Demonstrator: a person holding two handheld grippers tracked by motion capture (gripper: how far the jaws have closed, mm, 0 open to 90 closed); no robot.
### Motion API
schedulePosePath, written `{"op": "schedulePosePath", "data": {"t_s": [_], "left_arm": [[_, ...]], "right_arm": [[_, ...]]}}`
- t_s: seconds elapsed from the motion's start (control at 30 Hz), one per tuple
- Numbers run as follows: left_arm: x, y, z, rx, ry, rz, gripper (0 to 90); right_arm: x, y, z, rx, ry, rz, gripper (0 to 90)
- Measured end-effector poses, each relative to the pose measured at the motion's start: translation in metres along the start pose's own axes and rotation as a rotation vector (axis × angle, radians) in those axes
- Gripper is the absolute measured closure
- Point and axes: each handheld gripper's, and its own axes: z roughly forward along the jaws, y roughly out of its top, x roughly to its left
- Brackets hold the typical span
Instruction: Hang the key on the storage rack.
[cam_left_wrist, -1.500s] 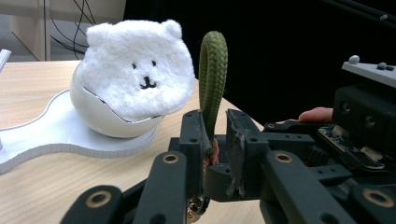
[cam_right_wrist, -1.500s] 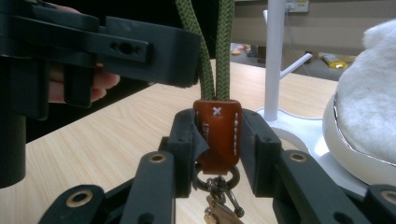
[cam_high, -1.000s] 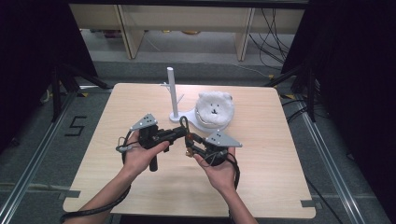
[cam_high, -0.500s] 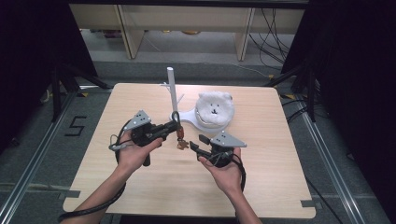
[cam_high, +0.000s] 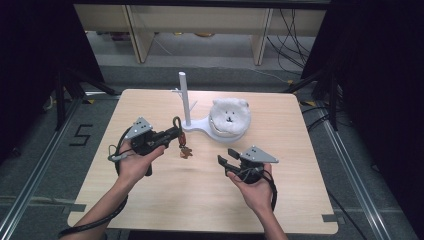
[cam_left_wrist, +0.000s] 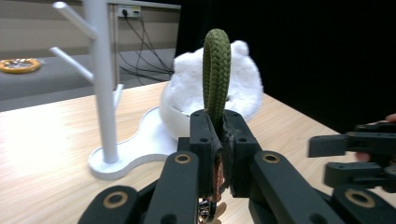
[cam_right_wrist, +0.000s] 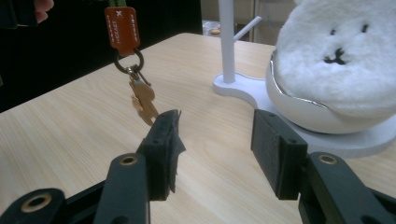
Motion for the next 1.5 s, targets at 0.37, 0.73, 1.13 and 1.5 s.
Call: {"op": "schedulePosePath", "data": {"t_s": [0.37, 0.73, 1.13, 1.5], "left_arm": [[0.017, 0.004, -0.003, 0.016, 0.141, 0.002, 83.3], [0.036, 0.010, 0.004, 0.025, 0.224, -0.004, 83.3], [0.048, 0.020, 0.016, 0.028, 0.261, -0.011, 83.3], [0.054, 0.028, 0.032, 0.031, 0.298, 0.001, 83.3]], "right_arm": [[-0.007, -0.009, -0.016, 0.013, -0.039, 0.043, 52.1], [-0.010, -0.018, -0.025, -0.001, -0.051, 0.047, 51.7], [-0.013, -0.028, -0.030, -0.010, -0.065, 0.084, 51.1], [-0.018, -0.031, -0.034, -0.012, -0.081, 0.058, 50.3]]}}
